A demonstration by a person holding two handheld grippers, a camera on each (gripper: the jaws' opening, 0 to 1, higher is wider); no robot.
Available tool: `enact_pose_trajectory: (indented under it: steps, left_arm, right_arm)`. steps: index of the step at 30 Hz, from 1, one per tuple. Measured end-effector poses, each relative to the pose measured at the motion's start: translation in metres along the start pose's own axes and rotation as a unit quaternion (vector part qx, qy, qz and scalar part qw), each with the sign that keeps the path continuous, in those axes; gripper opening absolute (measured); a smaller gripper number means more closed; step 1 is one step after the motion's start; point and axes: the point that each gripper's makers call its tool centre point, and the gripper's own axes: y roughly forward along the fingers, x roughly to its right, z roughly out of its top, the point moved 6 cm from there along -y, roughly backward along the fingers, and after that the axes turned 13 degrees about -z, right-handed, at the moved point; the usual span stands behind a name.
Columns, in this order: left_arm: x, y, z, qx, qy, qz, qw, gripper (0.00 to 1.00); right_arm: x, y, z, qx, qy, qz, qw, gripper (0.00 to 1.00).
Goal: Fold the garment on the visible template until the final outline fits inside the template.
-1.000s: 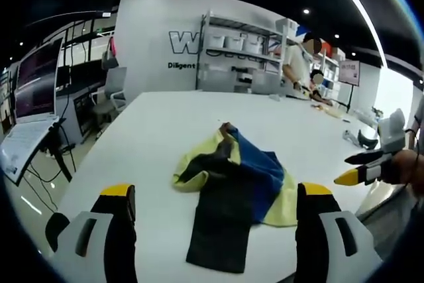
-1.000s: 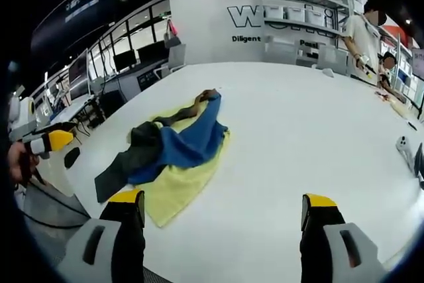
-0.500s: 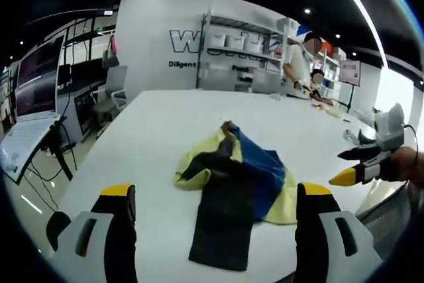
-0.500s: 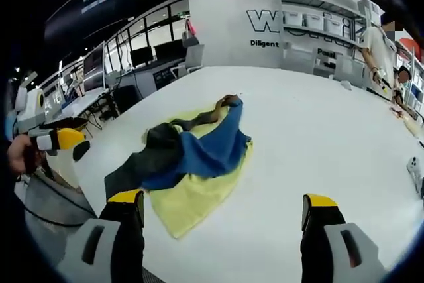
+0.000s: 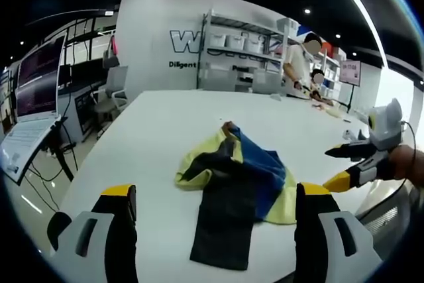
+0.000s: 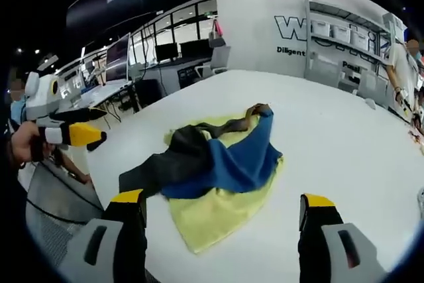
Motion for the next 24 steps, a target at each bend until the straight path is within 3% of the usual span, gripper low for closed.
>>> enact_pose_trajectory:
  steps: [7, 17, 24]
  left_arm:
    - [-0.002, -0.004, 0.002, 0.002, 0.001, 0.002, 1.0, 0.93]
    - [-0.001, -0.008, 0.005, 0.006, -0.001, 0.002, 1.0, 0.93]
    - [-0.001, -0.012, 0.004, 0.007, -0.005, 0.006, 0.9999, 0.93]
  right_arm:
    - [-0.027, 0.016, 0.008, 0.006, -0.05, 0.044, 0.9977, 0.88]
    - [-0.059, 0.042, 0.004, 0.003, -0.137, 0.112, 0.9843, 0.63]
    - [-0.071, 0.057, -0.001, -0.012, -0.15, 0.133, 0.9796, 0.53]
